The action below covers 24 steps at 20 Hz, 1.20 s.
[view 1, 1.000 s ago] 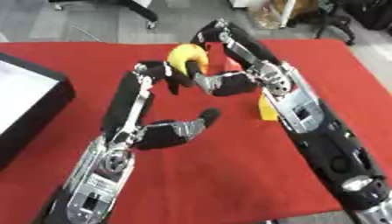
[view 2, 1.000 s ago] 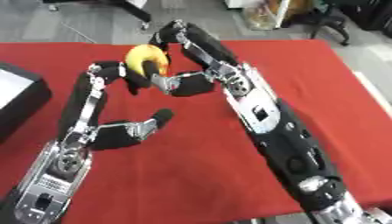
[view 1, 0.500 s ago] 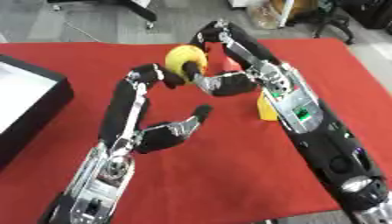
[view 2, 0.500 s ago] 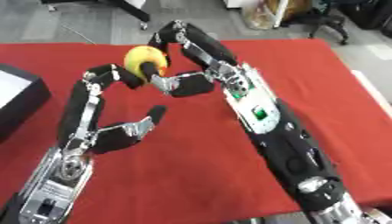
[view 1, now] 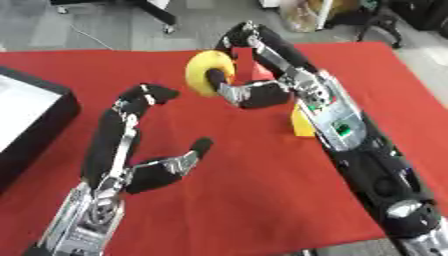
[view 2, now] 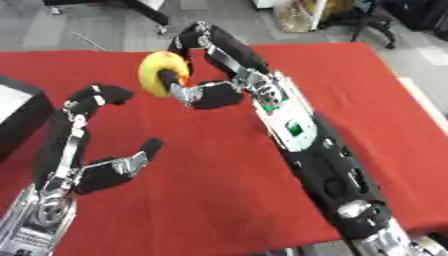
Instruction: Pick up the objects with one hand, pass them to the other hand, and then place them into the box on the other side of the table.
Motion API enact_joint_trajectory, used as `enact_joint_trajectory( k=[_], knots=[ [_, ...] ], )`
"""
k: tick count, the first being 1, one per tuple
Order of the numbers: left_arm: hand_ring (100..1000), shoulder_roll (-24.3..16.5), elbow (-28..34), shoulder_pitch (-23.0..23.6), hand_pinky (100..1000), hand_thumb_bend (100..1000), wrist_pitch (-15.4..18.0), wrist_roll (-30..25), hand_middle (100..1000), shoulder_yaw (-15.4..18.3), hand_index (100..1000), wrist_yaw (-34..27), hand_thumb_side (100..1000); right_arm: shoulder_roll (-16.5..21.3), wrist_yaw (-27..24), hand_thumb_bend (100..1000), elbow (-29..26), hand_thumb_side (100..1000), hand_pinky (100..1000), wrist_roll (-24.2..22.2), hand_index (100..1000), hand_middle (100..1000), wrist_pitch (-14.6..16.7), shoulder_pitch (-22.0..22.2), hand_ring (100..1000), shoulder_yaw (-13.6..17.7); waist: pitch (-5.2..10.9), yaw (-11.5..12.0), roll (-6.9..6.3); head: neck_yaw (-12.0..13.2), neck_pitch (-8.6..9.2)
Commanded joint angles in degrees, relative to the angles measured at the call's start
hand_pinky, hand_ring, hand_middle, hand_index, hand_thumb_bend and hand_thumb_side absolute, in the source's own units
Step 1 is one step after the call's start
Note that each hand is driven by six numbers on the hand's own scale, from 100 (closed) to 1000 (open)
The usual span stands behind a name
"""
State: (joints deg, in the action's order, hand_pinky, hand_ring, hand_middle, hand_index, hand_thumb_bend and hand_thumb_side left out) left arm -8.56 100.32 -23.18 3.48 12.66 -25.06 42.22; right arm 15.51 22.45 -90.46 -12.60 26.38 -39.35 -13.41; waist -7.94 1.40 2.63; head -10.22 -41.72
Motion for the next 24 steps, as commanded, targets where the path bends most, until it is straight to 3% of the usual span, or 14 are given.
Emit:
enact_joint_trajectory(
  k=[1,10,24],
  knots=[
    [650,-0.5,1.2,-0.7,761,526,-0.6,0.5,660,0.9,753,0.2,569,0.7,0.2,100,-0.9,401,673,0.3,196,294,0.0,-1.1,443,0.8,0.88,-0.1,-0.05,-0.2,0.29],
    [653,1.1,-0.2,-3.9,760,535,-0.7,1.8,663,1.8,755,0.2,537,0.4,-0.2,100,-0.9,399,672,-0.4,196,293,0.1,-0.7,442,0.4,0.88,-0.1,0.2,-0.1,0.09],
    [647,4.8,-5.0,-7.8,760,486,0.9,0.0,658,-0.4,750,-0.9,556,-0.2,-1.6,100,-1.1,391,672,-2.2,196,291,0.8,-0.5,442,-0.8,0.94,0.1,0.8,0.1,-0.27]
  ],
)
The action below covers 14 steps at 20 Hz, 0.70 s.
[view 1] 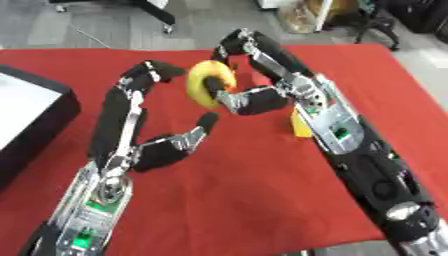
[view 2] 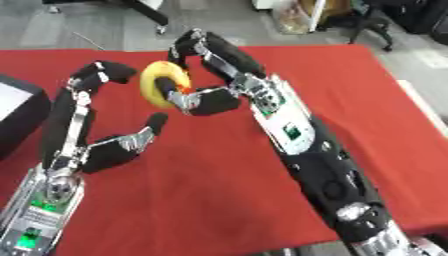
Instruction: Pick up the objects with one hand, pass them to the other hand, and then place them into the box on the other side of the table.
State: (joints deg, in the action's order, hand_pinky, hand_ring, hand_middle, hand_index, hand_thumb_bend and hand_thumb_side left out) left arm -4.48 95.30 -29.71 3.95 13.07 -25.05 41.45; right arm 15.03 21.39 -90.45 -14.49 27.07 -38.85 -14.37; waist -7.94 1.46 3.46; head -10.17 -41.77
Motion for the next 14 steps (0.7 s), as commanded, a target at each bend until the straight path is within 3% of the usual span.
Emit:
enact_joint_trajectory(
  k=[1,14],
  knots=[
    [647,0.9,-0.3,-1.4,760,481,0.5,-0.6,658,-0.5,750,0.0,556,0.3,-0.7,100,-1.2,391,671,-0.4,196,291,0.1,-1.0,442,0.1,0.94,0.0,0.0,0.0,-0.22],
    [648,2.3,-2.8,-2.5,760,431,1.4,-1.0,656,-1.4,749,1.6,537,0.2,-1.9,100,-2.2,399,669,-1.2,186,287,-0.1,-0.9,438,-0.3,0.91,-0.1,0.08,0.3,-0.23]
  ],
)
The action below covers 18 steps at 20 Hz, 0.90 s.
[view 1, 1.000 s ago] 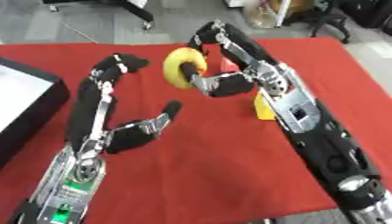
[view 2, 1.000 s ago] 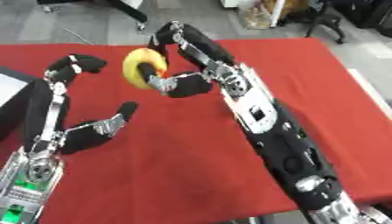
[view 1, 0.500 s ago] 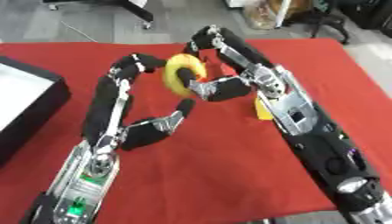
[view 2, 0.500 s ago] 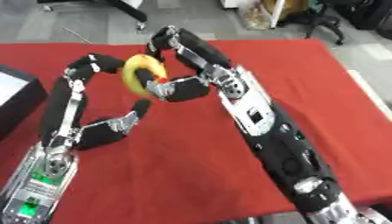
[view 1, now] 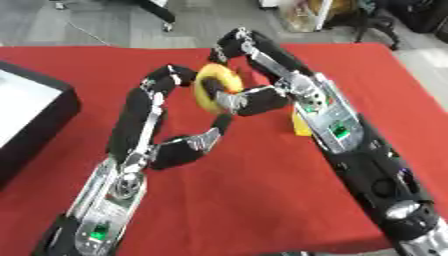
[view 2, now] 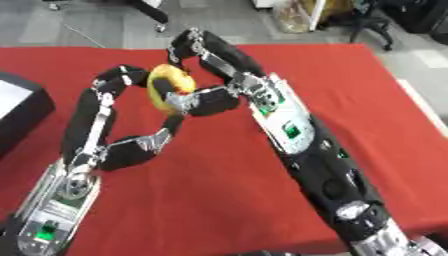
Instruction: Pick up the objects with one hand, pass them to the other hand, and then place them into the box on the other side of the table.
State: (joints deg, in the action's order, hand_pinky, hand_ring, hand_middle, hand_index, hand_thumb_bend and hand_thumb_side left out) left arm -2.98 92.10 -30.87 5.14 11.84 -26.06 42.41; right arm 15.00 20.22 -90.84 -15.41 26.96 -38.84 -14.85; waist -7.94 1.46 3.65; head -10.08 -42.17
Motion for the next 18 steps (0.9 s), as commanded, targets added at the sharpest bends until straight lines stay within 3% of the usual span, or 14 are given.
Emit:
enact_joint_trajectory(
  k=[1,6,13,18],
  knots=[
    [647,0.8,0.3,-1.4,759,422,0.2,0.5,654,-0.4,747,0.8,533,0.2,-0.9,100,-1.8,400,668,-0.4,186,287,0.0,-0.8,437,0.1,0.9,-0.1,-0.11,0.2,0.18],
    [615,1.4,-0.3,-1.9,742,350,0.1,2.1,613,-0.4,710,1.5,496,0.3,-1.8,100,-2.0,403,666,-1.1,185,285,-0.1,-0.7,436,0.0,0.89,-0.1,-0.11,0.1,0.25],
    [492,2.7,-1.3,-2.5,650,104,-0.4,7.3,471,-0.5,543,1.2,467,0.2,-2.7,100,-2.1,408,664,-1.8,184,284,-0.3,-0.6,433,0.0,0.86,-0.2,-0.02,0.2,0.26],
    [426,3.5,-2.1,-2.9,599,100,-0.8,11.8,386,-0.6,442,0.5,447,0.2,-3.2,100,-2.2,409,662,-2.2,183,284,-0.4,-0.5,432,-0.1,0.84,-0.2,-0.03,0.2,0.32]
  ],
)
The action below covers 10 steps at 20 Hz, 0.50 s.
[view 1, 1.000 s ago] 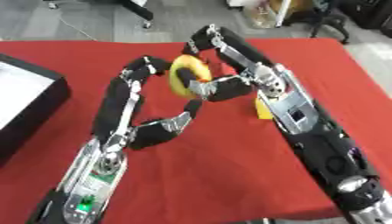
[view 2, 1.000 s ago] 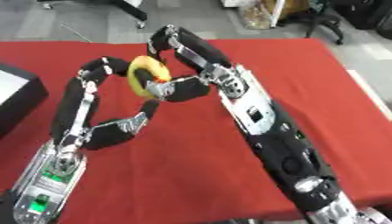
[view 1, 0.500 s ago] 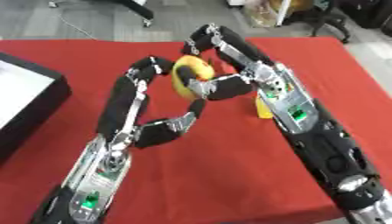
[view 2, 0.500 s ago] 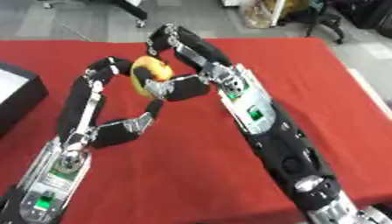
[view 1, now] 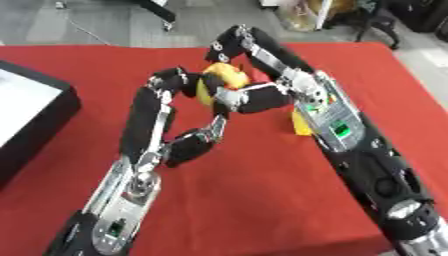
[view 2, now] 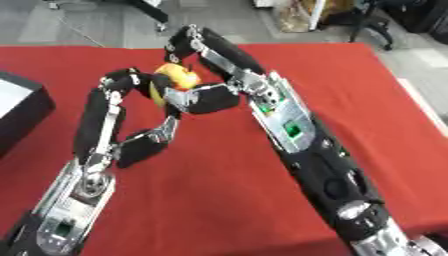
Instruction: Pick up the objects with one hand, pass them to the other hand, and then place them into the box on the other side of the table.
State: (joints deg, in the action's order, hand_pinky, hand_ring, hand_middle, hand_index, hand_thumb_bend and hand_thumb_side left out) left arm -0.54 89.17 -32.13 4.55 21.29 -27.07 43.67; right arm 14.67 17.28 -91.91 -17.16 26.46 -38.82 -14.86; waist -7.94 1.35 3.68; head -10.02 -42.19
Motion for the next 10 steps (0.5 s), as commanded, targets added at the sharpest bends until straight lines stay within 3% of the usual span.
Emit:
enact_joint_trajectory(
  k=[1,7,9,10],
  knots=[
    [414,1.2,0.7,-1.7,589,100,-0.3,3.2,366,0.5,420,-0.9,440,0.5,-0.4,100,-1.2,409,662,-0.6,183,284,0.1,-0.5,432,-0.1,0.84,-0.2,-0.06,0.1,0.36],
    [342,1.8,0.0,-2.0,551,100,-0.7,8.6,253,0.7,292,-1.7,493,0.5,-0.9,100,-1.3,400,666,-1.4,187,293,0.1,-0.6,439,0.0,0.8,-0.3,-0.09,0.1,0.33],
    [342,1.8,0.0,-1.9,553,100,-0.7,9.8,252,0.8,292,-2.2,498,0.6,-1.1,100,-1.3,420,670,-1.8,218,306,0.0,-0.6,445,0.1,0.8,-0.3,-0.12,0.1,0.36],
    [345,1.7,0.0,-1.8,557,100,-0.7,10.2,254,0.9,293,-2.4,501,0.6,-1.3,100,-1.3,458,675,-2.1,275,323,0.0,-0.6,452,0.2,0.81,-0.4,-0.14,0.1,0.38]
  ],
)
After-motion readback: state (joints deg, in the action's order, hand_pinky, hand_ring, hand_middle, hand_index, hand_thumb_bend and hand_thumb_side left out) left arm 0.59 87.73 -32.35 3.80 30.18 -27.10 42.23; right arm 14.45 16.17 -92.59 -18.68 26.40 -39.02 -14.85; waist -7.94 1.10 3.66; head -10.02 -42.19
